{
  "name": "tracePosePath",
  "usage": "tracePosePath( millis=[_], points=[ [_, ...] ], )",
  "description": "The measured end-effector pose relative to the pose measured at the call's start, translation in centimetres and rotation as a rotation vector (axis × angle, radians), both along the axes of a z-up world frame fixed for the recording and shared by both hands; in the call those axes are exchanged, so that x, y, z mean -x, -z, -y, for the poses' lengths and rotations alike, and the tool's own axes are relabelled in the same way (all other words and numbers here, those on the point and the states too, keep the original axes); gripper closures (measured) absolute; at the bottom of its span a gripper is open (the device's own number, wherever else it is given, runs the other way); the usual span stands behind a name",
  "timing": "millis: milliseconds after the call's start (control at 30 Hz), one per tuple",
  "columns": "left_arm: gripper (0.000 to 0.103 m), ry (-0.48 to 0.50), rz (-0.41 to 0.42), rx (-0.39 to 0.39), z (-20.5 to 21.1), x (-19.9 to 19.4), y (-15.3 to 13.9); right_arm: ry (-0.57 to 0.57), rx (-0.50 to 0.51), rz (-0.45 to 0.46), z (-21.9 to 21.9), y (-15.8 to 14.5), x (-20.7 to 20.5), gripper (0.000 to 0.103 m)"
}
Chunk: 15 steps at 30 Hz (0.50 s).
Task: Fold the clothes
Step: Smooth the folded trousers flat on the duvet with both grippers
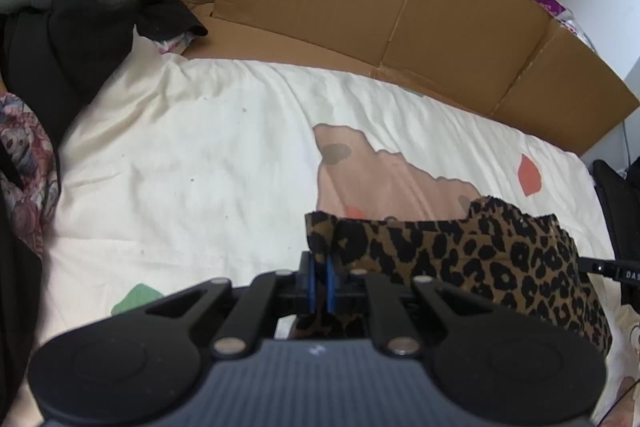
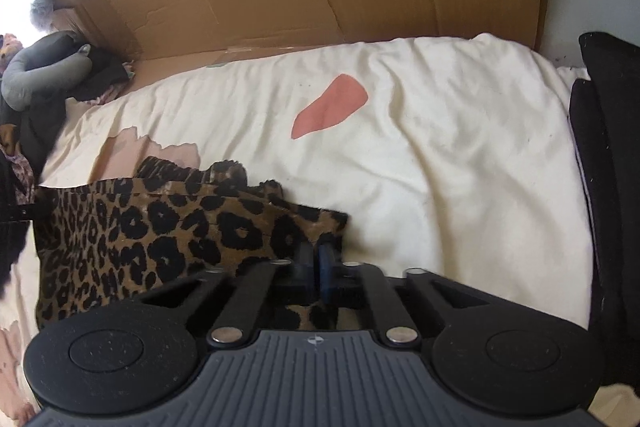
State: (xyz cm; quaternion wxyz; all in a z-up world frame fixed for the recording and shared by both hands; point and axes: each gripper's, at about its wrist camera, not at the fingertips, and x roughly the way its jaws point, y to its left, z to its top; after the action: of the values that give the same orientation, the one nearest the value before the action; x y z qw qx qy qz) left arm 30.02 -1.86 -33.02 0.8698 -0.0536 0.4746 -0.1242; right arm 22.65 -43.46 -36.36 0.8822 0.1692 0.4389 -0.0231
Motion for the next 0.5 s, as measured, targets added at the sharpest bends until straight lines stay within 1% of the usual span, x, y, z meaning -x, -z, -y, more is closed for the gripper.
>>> tracePosePath(
  millis=[267, 367, 500],
  points=[
    [0.097, 0.002, -0.004, 0.0, -0.1, 0.0, 0.2, 0.016, 0.05, 0.013, -0.1, 0.1, -0.5, 0.103],
    [0.097, 0.002, -0.005, 0.0, -0.1, 0.0, 0.3, 0.02, 0.045, 0.0, -0.1, 0.6, -0.9, 0.103],
    [0.097, 0.003, -0.008, -0.001, -0.1, 0.0, 0.5, 0.023, 0.051, -0.022, -0.4, 1.1, -1.3, 0.1]
  ],
)
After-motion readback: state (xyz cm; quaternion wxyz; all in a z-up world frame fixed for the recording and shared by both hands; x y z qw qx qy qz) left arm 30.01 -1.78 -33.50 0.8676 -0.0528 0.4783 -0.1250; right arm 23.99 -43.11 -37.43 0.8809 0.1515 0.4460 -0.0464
